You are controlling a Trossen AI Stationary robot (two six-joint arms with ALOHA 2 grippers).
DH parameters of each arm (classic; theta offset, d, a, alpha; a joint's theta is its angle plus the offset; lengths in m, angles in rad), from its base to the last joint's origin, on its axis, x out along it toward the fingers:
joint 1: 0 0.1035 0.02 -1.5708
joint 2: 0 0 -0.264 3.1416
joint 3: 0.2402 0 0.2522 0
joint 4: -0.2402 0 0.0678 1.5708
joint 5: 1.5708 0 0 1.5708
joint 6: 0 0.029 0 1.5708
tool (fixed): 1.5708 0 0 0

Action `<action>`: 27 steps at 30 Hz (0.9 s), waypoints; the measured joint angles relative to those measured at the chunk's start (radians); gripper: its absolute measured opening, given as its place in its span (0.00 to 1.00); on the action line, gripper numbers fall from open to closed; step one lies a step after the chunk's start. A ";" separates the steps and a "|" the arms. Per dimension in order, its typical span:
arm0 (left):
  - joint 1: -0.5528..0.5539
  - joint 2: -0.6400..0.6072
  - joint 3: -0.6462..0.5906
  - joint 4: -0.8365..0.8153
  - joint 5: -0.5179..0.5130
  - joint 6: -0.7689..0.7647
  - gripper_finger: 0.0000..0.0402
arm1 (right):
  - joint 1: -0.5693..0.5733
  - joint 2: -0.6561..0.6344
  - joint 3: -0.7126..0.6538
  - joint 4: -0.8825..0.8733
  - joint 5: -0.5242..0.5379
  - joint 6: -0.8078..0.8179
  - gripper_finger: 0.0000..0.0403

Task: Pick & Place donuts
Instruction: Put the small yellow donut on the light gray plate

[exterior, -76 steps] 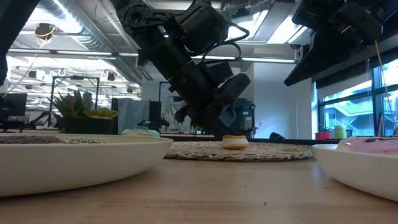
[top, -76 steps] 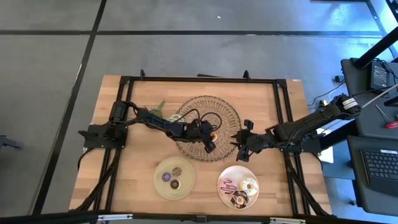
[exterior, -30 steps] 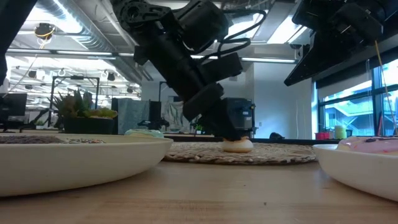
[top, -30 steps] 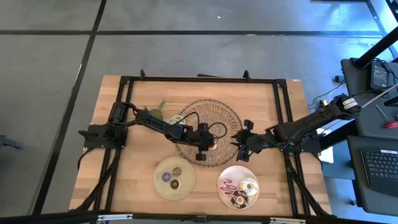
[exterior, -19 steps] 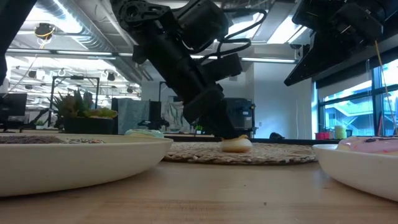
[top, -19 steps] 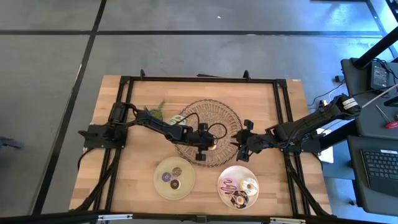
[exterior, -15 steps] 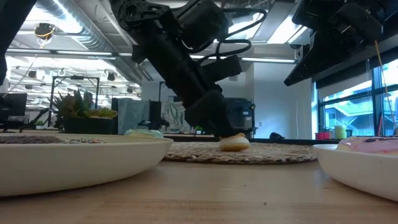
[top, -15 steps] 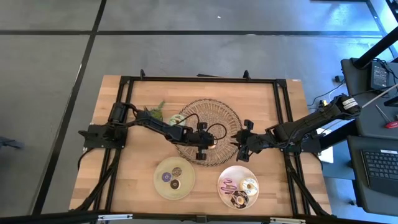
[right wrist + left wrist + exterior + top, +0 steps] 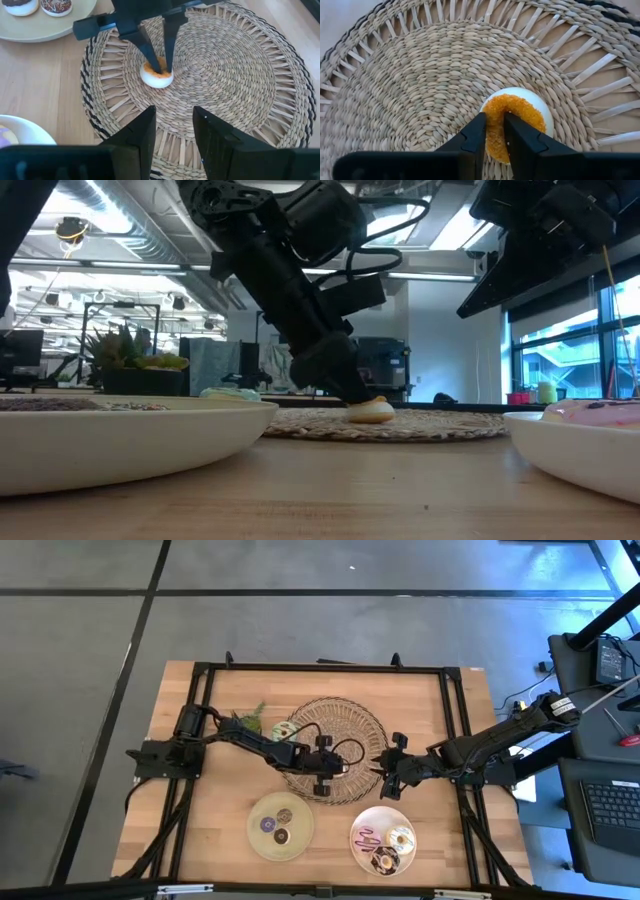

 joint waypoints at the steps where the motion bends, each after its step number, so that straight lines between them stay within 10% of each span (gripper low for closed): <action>1: -0.001 0.000 0.000 0.000 -0.006 0.007 0.18 | 0.000 0.000 0.000 0.000 0.000 0.000 0.33; 14: -0.022 0.000 -0.001 -0.001 -0.067 0.026 0.26 | 0.000 0.000 0.000 0.000 0.000 -0.002 0.33; 27: -0.019 0.001 -0.001 0.000 -0.043 0.001 0.09 | 0.000 0.000 0.000 0.000 0.000 -0.002 0.33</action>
